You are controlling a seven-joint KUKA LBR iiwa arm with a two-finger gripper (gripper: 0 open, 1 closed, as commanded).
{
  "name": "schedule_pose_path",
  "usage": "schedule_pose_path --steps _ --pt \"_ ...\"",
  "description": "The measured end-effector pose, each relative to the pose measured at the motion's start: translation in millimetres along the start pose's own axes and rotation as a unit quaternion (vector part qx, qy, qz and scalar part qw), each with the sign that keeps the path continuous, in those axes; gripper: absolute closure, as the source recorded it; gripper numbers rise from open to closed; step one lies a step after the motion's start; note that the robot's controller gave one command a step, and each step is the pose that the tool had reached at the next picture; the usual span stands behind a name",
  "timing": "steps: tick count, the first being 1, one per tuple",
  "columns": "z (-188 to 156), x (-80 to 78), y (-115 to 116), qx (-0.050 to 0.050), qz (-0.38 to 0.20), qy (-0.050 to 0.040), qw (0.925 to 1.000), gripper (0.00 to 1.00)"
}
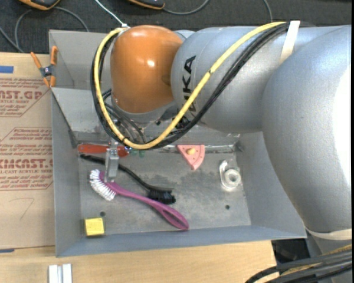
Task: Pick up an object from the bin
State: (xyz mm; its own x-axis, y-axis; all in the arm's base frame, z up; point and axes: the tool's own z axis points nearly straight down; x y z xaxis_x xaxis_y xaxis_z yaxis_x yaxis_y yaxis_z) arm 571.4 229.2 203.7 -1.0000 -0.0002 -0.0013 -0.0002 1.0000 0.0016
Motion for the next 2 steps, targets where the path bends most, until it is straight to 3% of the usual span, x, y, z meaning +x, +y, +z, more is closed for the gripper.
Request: schedule_pose_path --steps 1,2 --pt "123 50.2 -29 0.000 0.087 0.0011 0.9962 0.00" --pt "44 70.2 -35 -0.002 0.028 -0.0036 0.9996 0.00"
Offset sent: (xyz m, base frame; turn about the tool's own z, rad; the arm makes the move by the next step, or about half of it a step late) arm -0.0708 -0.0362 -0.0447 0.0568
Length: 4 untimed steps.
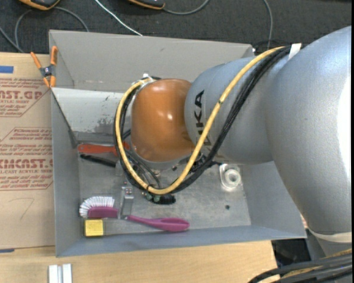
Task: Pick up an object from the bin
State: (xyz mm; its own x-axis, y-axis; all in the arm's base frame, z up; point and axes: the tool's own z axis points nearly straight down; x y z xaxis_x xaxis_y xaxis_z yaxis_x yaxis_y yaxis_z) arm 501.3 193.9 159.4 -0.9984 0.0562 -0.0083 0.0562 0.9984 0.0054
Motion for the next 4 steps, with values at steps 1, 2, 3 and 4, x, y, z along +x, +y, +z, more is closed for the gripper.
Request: schedule_pose_path --steps 1,2,3,4 --pt "61 10.2 -14 0.005 0.095 0.0114 0.9954 0.00" --pt "89 16.9 -29 -0.001 0.066 -0.0013 0.9978 0.00" --pt "89 14.3 -30 0.004 0.144 0.0085 0.9896 1.00" --pt "89 14.3 -30 0.004 0.144 0.0085 0.9896 1.00"
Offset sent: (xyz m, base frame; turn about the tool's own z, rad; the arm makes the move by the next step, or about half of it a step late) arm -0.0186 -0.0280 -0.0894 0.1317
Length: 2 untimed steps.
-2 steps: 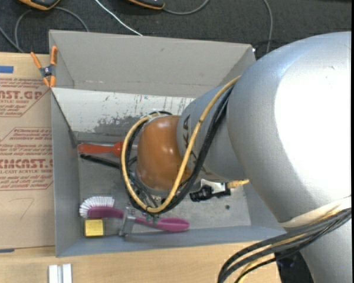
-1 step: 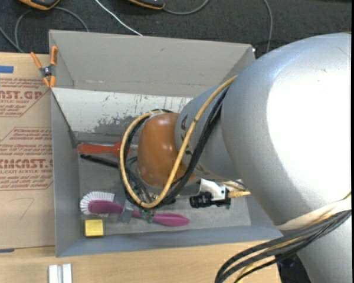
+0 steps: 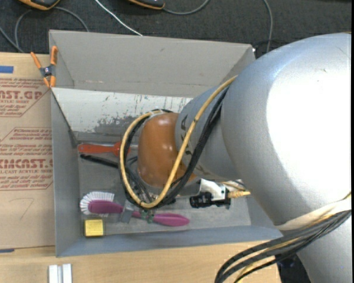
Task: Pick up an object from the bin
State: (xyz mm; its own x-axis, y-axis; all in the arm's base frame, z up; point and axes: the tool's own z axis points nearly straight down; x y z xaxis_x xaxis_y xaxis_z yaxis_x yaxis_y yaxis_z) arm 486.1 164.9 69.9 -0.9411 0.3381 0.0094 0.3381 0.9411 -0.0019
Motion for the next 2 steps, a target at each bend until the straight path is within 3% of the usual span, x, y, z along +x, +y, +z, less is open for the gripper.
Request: schedule_pose_path --steps 1,2 --pt "-24 3.2 -2 0.004 0.000 0.0053 1.0000 1.00" --pt "-62 1.8 -1 0.002 0.000 0.0024 1.0000 1.00"
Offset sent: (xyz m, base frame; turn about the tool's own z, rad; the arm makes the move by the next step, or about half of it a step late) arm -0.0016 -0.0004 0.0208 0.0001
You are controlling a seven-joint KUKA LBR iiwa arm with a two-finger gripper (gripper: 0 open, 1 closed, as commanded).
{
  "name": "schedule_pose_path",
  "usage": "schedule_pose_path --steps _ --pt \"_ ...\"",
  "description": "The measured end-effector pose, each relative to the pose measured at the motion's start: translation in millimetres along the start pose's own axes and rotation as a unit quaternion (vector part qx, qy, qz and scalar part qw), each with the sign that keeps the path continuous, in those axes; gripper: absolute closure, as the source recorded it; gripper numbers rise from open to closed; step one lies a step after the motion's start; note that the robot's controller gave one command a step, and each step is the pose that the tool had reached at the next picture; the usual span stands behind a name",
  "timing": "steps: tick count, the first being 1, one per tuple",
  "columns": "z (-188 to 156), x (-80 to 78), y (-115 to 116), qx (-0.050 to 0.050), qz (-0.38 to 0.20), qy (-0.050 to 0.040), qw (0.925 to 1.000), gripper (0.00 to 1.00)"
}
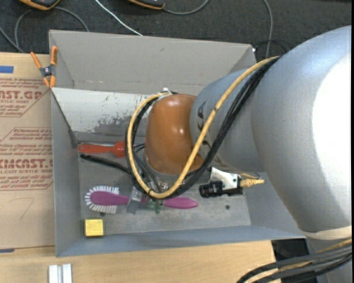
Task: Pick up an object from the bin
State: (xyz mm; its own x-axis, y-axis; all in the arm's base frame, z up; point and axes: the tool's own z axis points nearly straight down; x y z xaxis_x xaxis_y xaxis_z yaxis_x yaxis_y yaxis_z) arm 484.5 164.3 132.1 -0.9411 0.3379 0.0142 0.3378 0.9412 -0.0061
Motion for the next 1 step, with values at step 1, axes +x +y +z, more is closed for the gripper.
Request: schedule_pose_path --steps 1 --pt "-31.3 0.1 0.2 -0.001 0.000 -0.0005 1.0000 1.00"
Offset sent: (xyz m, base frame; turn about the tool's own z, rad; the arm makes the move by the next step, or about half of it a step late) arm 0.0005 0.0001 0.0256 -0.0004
